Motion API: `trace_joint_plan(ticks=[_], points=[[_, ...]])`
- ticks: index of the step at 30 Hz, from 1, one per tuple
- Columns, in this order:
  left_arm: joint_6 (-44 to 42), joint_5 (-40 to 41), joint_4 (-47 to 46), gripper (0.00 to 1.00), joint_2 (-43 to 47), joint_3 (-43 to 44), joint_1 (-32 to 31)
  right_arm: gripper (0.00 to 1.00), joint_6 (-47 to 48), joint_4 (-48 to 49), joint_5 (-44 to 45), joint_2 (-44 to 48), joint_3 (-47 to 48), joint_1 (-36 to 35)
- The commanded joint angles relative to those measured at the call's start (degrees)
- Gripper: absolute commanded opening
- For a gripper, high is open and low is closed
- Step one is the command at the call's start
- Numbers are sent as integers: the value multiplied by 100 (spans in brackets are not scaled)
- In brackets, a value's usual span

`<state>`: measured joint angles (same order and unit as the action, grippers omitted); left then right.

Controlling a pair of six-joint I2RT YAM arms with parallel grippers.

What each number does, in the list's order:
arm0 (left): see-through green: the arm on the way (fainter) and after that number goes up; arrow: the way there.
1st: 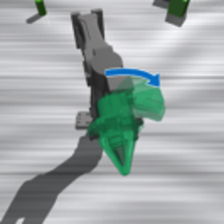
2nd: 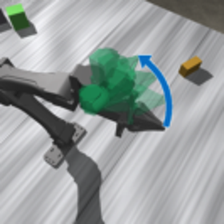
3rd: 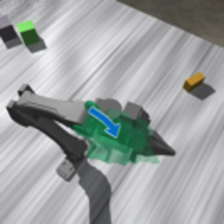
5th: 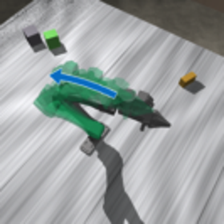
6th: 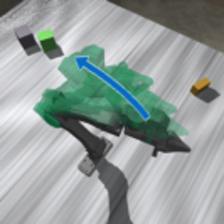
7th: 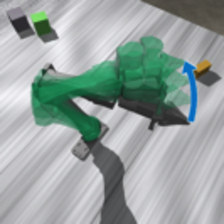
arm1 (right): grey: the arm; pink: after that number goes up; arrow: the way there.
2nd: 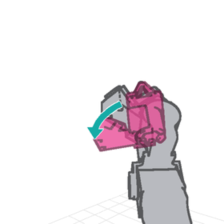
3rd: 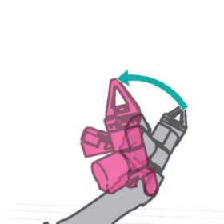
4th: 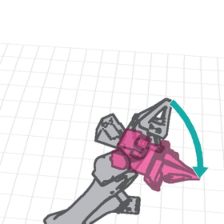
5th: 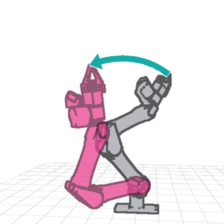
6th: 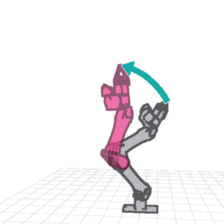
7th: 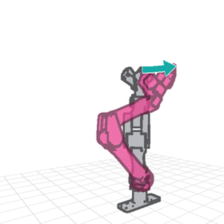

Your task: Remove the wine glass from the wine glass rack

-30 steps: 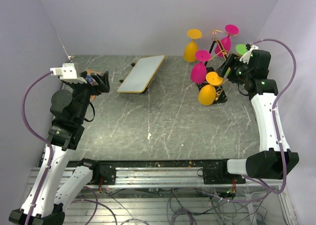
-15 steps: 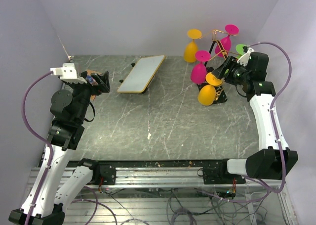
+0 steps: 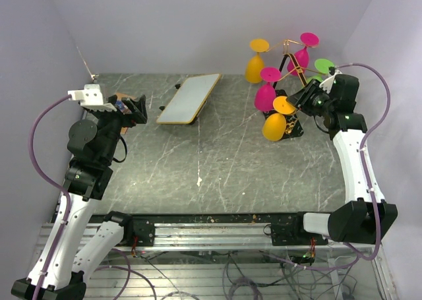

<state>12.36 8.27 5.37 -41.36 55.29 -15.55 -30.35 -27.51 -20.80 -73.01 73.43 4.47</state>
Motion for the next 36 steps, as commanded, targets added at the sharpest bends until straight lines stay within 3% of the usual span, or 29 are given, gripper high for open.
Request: trace_joint_plan(ticks=[1, 18, 31, 36], points=[[-58, -35, -289, 99, 41, -59, -20, 32, -468, -188, 18, 60, -120, 27], [-42, -67, -307, 99, 23, -74, -25, 29, -1438, 121, -132, 444, -497, 37], [-37, -90, -308, 99, 23, -74, -36, 15, -1774, 299, -312, 536, -564, 45], [-26, -100, -320, 99, 23, -84, -36, 14, -1831, 311, -277, 599, -526, 45]])
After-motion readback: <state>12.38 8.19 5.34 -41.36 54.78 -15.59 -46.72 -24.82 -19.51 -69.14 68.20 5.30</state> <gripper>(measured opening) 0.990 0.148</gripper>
